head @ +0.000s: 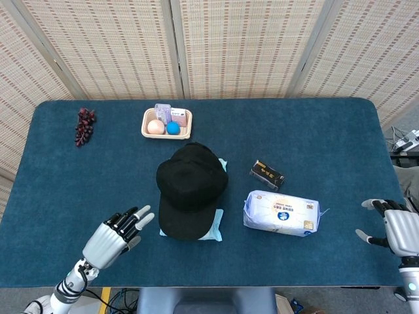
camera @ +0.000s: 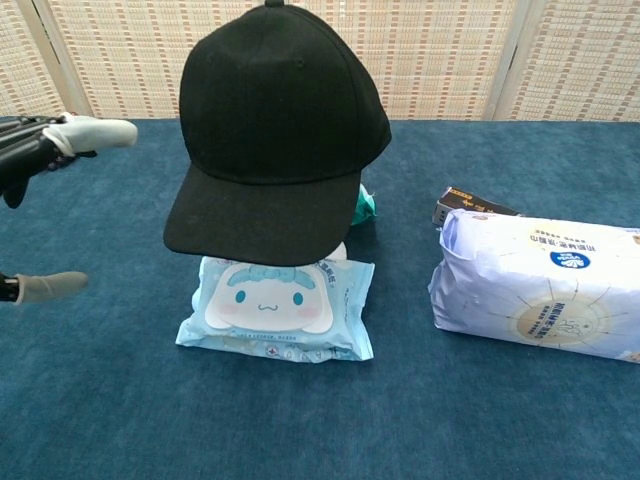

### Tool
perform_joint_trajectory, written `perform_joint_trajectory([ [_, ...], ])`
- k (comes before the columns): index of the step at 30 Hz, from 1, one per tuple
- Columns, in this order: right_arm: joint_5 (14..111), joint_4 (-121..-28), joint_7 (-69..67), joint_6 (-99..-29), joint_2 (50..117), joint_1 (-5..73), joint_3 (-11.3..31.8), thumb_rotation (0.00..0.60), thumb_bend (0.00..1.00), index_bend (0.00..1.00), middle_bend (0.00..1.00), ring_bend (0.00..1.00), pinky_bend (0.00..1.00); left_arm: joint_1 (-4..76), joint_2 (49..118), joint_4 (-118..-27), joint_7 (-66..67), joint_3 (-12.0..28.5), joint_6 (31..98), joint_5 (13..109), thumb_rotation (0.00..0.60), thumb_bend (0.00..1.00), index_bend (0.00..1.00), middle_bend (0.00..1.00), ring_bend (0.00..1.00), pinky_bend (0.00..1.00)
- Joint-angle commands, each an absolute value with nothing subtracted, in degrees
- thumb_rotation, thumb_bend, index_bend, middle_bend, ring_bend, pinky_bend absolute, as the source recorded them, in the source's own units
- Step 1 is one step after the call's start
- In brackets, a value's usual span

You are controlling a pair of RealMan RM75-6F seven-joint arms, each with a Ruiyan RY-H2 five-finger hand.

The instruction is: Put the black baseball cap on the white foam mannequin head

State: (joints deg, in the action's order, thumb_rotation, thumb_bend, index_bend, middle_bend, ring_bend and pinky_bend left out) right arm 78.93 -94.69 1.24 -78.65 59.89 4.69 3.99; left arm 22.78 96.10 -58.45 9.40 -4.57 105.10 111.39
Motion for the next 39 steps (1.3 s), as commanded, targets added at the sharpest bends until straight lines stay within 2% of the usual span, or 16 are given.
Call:
perform_joint_trajectory([
  [1, 78.91, -94.71, 1.31, -78.64, 59.92, 4.7, 3.99, 0.6, 0.0, 0.36, 0.4, 0.3, 0.33, 21.62, 95.85, -57.31, 8.41, -4.37, 105.3, 110.1, 0.6, 0.0, 0.0, 0.18, 0.26, 0.6],
  [9, 78.78, -94.78, 1.8, -78.47, 60.07, 4.8, 3.96, 0.6, 0.0, 0.36, 0.4, 0.3, 0.33, 18.35, 94.36, -57.16, 6.58, -3.42, 104.18, 105.39, 0.6, 0.0, 0.0, 0.18, 0.26, 0.6],
  [14, 78.63, -94.83, 2.15, -78.38, 60.19, 4.86, 3.97, 0.6, 0.0, 0.36, 0.4, 0.3, 0.33, 16.29, 92.58, -60.32, 8.3, -2.21, 103.0, 102.01, 0.6, 0.0, 0.06, 0.18, 0.26, 0.58],
  [21, 78.48, -94.87, 2.64, -78.09, 60.36, 5.02, 3.93, 0.6, 0.0, 0.36, 0.4, 0.3, 0.33, 14.41, 89.21, -66.87, 11.67, -0.56, 100.78, 98.12, 0.6, 0.0, 0.07, 0.18, 0.26, 0.57],
  [29, 78.17, -94.89, 3.15, -77.65, 60.52, 5.24, 3.93, 0.6, 0.0, 0.36, 0.4, 0.3, 0.33, 12.79, 86.03, -72.74, 13.87, 0.88, 98.95, 94.95, 0.6, 0.0, 0.16, 0.24, 0.26, 0.55],
  [36, 77.79, -95.01, 4.19, -77.01, 60.88, 5.61, 3.88, 0.6, 0.0, 0.36, 0.4, 0.3, 0.33, 11.28, 83.73, -75.39, 13.32, 1.2, 98.32, 93.7, 0.6, 0.0, 0.37, 0.36, 0.35, 0.55],
  [39, 77.87, -95.1, 4.33, -77.02, 60.9, 5.64, 3.83, 0.6, 0.0, 0.36, 0.4, 0.3, 0.33, 10.8, 82.52, -77.24, 13.61, 1.15, 97.78, 93.38, 0.6, 0.0, 0.41, 0.41, 0.38, 0.55],
])
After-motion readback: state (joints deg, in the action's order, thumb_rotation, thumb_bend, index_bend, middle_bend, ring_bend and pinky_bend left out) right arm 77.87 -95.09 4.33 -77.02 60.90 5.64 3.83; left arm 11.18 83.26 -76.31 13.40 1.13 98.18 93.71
